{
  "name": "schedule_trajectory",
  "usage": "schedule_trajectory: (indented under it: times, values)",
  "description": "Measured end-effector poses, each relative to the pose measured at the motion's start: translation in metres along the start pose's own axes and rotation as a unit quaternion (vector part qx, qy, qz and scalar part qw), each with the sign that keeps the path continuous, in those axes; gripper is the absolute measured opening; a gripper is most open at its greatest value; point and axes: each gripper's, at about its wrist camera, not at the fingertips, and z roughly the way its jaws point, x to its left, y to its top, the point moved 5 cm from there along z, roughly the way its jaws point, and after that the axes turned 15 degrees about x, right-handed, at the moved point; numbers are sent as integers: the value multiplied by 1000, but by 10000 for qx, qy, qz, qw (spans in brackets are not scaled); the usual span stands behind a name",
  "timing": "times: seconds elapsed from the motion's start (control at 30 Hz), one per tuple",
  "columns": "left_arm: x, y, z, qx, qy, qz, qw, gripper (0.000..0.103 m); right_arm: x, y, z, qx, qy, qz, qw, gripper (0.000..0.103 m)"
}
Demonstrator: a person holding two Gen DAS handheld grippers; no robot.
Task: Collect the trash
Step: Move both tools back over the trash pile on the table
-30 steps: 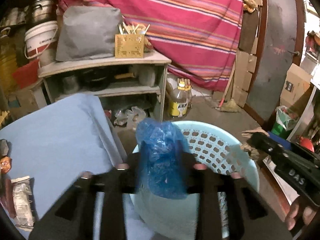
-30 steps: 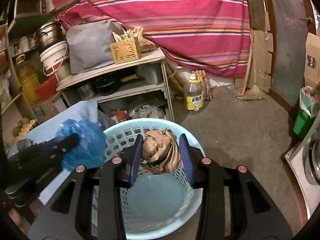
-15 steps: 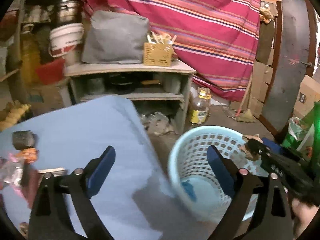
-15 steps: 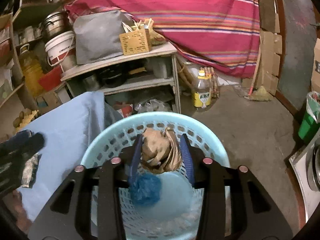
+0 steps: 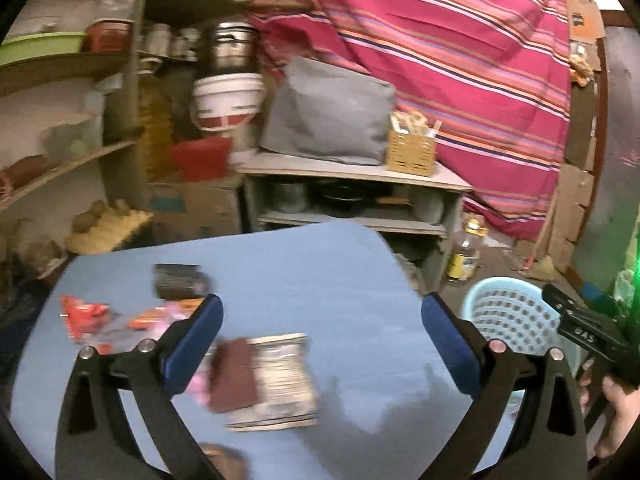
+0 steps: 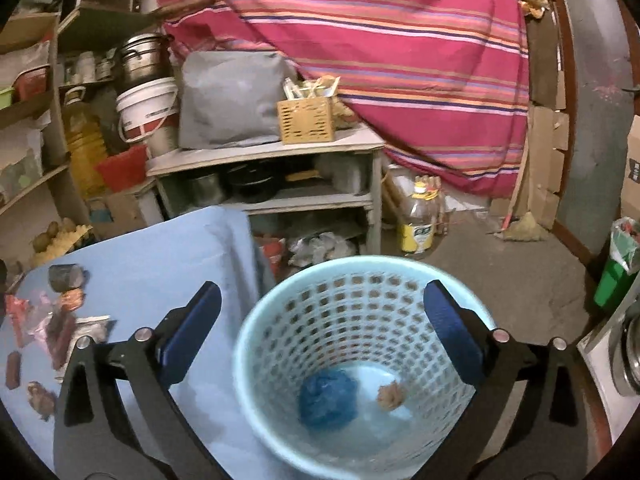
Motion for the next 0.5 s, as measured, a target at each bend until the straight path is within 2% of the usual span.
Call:
schedule_trajectory:
  times: [0.17,0.5]
  values:
    - [48,-19,-15,9,355,-127,9993,97,47,-13,-4,158,228,-210,9994,99]
    - [145,-67,-17,411,889,-548,9937,97,127,-37,-15,126,534,-610,9966,99]
